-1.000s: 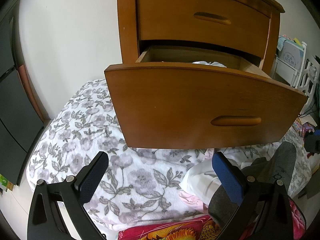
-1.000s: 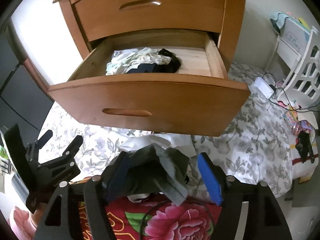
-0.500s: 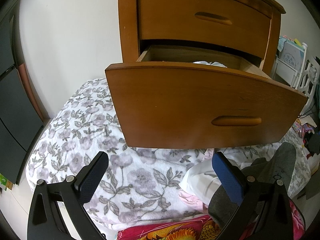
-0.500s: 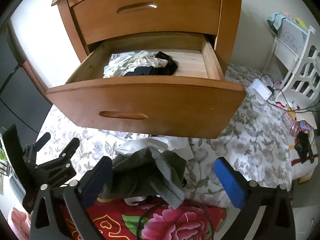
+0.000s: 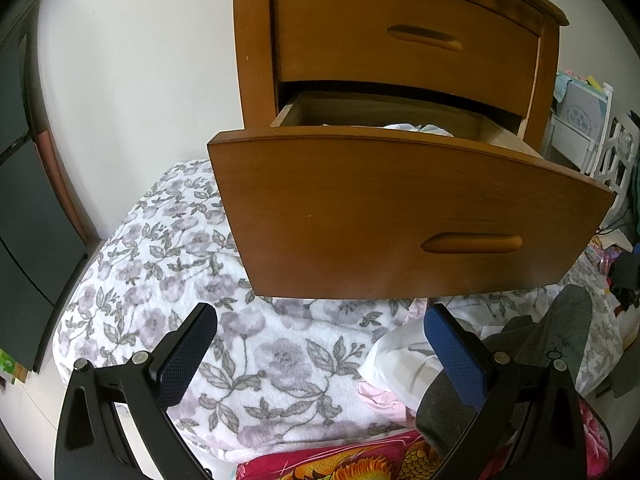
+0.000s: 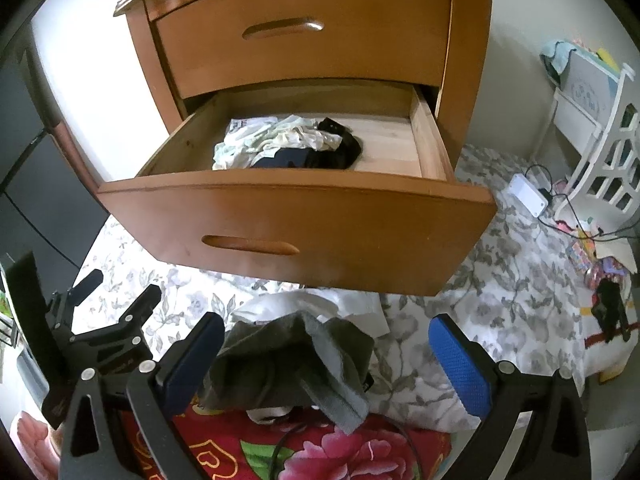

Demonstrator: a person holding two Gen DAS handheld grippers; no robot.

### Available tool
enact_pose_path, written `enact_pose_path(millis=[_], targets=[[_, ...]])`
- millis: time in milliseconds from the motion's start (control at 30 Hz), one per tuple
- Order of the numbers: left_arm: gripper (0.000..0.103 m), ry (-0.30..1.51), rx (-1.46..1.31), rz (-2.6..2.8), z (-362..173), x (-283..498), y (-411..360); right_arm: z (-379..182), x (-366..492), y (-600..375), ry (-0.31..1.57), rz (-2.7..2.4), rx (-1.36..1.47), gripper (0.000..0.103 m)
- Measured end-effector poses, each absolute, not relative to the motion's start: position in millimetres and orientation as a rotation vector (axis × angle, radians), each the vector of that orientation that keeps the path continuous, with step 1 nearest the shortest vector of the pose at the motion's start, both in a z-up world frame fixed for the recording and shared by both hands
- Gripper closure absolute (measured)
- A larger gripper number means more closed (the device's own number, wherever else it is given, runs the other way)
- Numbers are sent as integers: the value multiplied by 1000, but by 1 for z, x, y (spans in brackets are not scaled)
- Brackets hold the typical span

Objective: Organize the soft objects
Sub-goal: 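Move the open right tool back into the drawer toward the white sock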

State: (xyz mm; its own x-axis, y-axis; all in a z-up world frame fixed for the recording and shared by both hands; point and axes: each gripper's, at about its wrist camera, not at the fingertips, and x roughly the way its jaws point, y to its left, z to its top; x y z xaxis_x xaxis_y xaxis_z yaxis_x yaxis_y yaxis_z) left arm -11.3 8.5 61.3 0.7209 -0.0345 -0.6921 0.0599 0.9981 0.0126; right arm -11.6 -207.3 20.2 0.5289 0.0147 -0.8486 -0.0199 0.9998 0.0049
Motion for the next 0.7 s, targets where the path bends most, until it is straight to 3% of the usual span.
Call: enact_pose_path(millis=[700], targets=[[0,798,40,-72,57,-2,7,25,5,-205,951,63,-19,0]])
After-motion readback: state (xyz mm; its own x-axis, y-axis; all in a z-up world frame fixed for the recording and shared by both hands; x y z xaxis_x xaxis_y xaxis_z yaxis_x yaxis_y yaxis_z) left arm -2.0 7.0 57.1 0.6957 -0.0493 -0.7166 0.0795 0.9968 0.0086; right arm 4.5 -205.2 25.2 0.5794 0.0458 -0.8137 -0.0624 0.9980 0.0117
